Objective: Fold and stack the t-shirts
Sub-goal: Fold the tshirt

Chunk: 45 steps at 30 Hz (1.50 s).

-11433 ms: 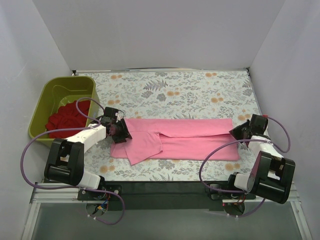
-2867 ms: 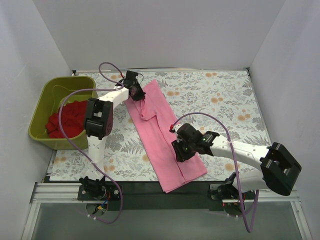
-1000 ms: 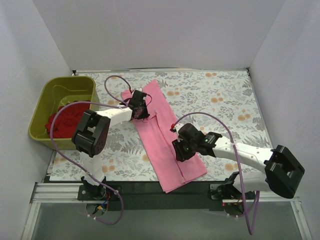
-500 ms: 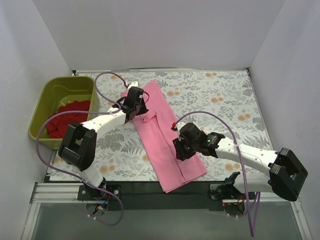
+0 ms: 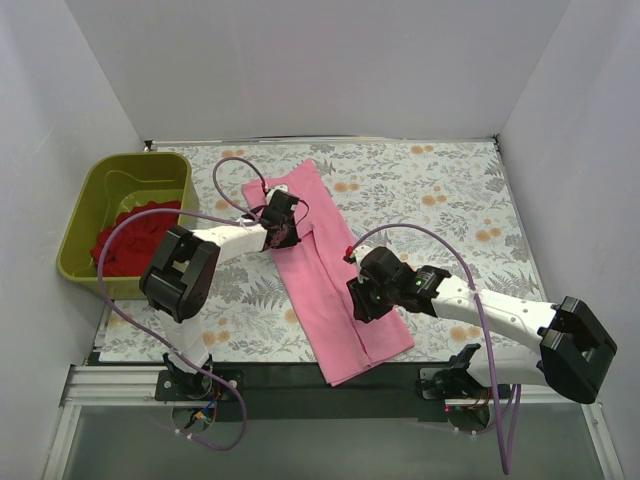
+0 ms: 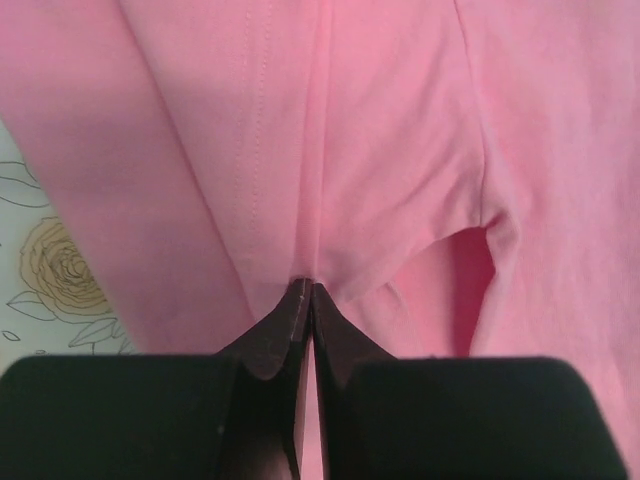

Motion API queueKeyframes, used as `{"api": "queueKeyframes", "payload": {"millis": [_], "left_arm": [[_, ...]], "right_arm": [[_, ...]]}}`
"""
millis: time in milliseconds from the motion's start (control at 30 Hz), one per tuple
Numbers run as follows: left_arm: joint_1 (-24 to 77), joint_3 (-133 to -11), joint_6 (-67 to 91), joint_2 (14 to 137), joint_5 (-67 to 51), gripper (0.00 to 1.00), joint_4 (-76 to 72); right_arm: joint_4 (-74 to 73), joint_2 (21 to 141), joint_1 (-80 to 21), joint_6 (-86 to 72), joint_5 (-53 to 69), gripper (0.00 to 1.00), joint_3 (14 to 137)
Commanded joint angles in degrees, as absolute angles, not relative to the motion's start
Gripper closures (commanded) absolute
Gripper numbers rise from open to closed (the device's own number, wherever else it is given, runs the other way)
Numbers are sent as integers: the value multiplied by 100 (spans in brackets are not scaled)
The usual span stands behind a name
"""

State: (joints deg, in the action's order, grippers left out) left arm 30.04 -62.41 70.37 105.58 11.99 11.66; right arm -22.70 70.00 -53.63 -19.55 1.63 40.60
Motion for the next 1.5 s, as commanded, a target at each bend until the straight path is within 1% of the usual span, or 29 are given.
{"api": "queueKeyframes", "payload": {"millis": [0, 100, 133, 267, 300, 367, 600, 767, 867, 900, 933, 1000, 1033, 1100, 1133, 1200, 1233, 1267, 1300, 1333, 1367, 1400, 1433, 1467], "left_arm": [[3138, -6363, 6952, 10486, 1212, 92, 1449], [3138, -6354, 7057, 10127, 1511, 87, 1686], [3138, -6354, 7119, 10038, 1607, 83, 1783], [3138, -6556, 7610, 9739, 2012, 73, 2591], [3138, -6591, 7698, 9730, 2013, 73, 2836], [3129, -6548, 7874, 9747, 1873, 71, 2848], [3138, -6741, 8059, 10537, 1679, 71, 2760], [2989, -7101, 7998, 11108, 1714, 72, 2778], [2760, -7557, 7726, 11600, 1836, 72, 2733], [2621, -7941, 7543, 11749, 1828, 72, 2742], [2550, -8137, 7454, 12108, 1802, 72, 2742], [2392, -8602, 7252, 12444, 1697, 71, 2742], [2356, -9031, 7033, 12759, 1670, 71, 2733], [2338, -9464, 6778, 12989, 1661, 70, 2742], [2338, -9788, 6585, 13060, 1652, 69, 2742], [2338, -9949, 6495, 13008, 1556, 67, 2751], [2338, -9984, 6486, 12912, 1503, 66, 2768], [2329, -9915, 6530, 12563, 1442, 65, 2777], [2338, -9801, 6574, 12351, 1363, 57, 2777], [2338, -9687, 6618, 12088, 1214, 48, 2795], [2355, -9398, 6783, 11833, 1178, 41, 2917], [2399, -9248, 6890, 11291, 1195, 31, 3048], [2434, -9098, 7012, 11024, 1239, 29, 3198], [2504, -8688, 7292, 10787, 1222, 28, 3530]], "right_arm": [[-2259, 6952, -5344, -1925, 123, 63, 4069], [-2337, 6987, -5344, -1837, 175, 63, 4087], [-2399, 7022, -5344, -1776, 211, 63, 4113], [-2663, 7233, -5344, -1723, 527, 63, 4148], [-2707, 7294, -5344, -1740, 667, 63, 4131], [-2742, 7304, -5353, -1793, 799, 63, 4105], [-2777, 7593, -5353, -1889, 1230, 63, 4166], [-2707, 7918, -5353, -1942, 1213, 62, 4280], [-2497, 8191, -5353, -1951, 1274, 62, 4447], [-2296, 8348, -5353, -1969, 1335, 62, 4508], [-2207, 8454, -5353, -2021, 1362, 63, 4622], [-2110, 8822, -5353, -2091, 1336, 62, 4824], [-2022, 8946, -5353, -2109, 1345, 62, 5043], [-2004, 9271, -5353, -2109, 1284, 62, 5281], [-2013, 9333, -5353, -2109, 1283, 62, 5413], [-2030, 9308, -5361, -2153, 1170, 62, 5668], [-2048, 9255, -5353, -2179, 1117, 62, 5712], [-2117, 9177, -5353, -2197, 1047, 62, 5756], [-2196, 9002, -5353, -2206, 846, 62, 5766], [-2258, 8887, -5344, -2223, 739, 60, 5748], [-2424, 8773, -5335, -2232, 625, 55, 5713], [-2504, 8502, -5326, -2267, 398, 52, 5608], [-2592, 8360, -5274, -2294, 274, 46, 5529], [-2775, 8210, -5239, -2337, 168, 44, 5441]]}}
